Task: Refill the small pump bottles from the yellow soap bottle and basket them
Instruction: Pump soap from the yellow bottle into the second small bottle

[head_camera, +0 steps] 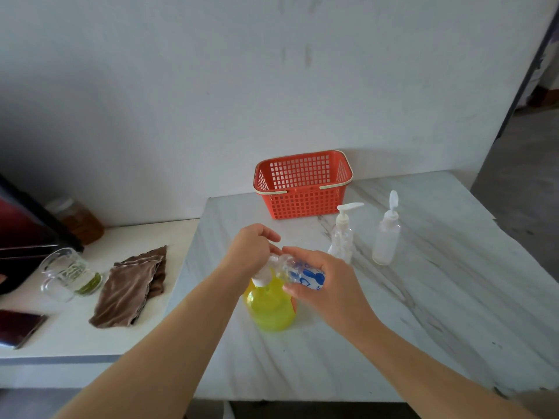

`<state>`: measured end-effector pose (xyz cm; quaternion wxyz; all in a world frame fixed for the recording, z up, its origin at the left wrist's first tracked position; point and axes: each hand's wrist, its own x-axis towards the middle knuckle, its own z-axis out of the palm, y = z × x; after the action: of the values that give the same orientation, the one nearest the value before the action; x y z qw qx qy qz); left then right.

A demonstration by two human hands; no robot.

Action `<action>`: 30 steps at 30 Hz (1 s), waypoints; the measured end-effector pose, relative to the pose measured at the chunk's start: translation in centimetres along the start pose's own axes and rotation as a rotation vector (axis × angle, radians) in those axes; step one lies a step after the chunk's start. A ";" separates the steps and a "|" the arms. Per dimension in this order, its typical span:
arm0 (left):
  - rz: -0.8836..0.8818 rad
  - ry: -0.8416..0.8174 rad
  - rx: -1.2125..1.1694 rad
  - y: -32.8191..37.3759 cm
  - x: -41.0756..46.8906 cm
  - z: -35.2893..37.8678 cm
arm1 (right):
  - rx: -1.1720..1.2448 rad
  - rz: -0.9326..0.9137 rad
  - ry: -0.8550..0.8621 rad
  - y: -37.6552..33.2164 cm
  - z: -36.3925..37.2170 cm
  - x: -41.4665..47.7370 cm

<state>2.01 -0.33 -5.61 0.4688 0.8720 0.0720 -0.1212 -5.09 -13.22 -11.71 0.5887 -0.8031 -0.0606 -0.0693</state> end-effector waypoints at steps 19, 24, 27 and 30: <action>0.022 0.005 0.027 0.5 -0.2 -0.3 | -0.015 -0.023 0.003 -0.2 -0.1 -0.2; -0.004 0.038 0.027 0.0 0.4 0.3 | -0.003 -0.005 -0.001 0.4 0.0 0.0; 0.023 0.036 0.056 -0.3 0.4 0.8 | -0.011 0.008 -0.011 0.8 -0.2 -0.1; 0.037 0.038 0.071 -0.4 0.1 1.1 | -0.022 0.006 -0.008 0.9 -0.2 -0.3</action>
<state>1.86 -0.99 -6.54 0.4381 0.8915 0.0604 -0.0987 -5.27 -13.69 -12.54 0.5797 -0.8101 -0.0596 -0.0649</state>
